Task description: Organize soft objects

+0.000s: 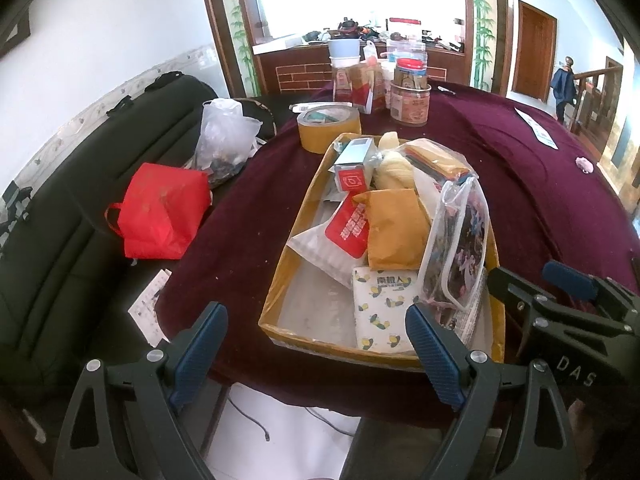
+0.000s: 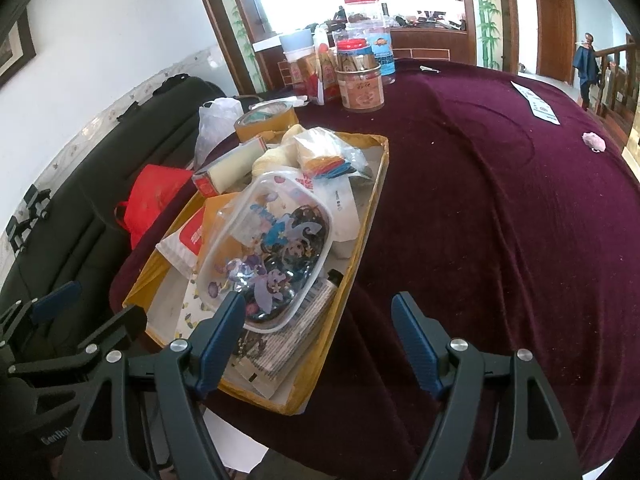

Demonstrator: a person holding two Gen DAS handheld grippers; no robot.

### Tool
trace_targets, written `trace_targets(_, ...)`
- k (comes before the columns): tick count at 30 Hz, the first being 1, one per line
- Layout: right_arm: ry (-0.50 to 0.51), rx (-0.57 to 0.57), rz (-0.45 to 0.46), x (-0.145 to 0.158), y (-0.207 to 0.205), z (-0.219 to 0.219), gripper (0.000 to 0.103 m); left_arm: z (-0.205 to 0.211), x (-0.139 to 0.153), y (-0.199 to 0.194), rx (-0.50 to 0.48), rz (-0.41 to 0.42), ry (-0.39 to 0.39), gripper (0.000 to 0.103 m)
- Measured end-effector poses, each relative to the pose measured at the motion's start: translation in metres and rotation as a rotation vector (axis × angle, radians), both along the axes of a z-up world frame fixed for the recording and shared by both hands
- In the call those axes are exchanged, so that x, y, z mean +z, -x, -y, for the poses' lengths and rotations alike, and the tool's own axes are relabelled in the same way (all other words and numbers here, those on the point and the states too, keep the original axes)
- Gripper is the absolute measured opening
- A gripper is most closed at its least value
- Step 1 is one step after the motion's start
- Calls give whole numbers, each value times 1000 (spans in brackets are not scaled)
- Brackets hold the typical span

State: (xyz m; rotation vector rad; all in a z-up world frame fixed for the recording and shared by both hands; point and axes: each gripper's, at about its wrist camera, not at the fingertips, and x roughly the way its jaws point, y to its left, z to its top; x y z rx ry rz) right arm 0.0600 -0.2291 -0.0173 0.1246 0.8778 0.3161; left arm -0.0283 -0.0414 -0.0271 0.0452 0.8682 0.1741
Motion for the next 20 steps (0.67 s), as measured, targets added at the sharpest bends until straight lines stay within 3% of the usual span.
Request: trace_targets(20, -6, -12, -8, -3, -4, -1, 75, -5, -6, -7, 3, 6, 4, 93)
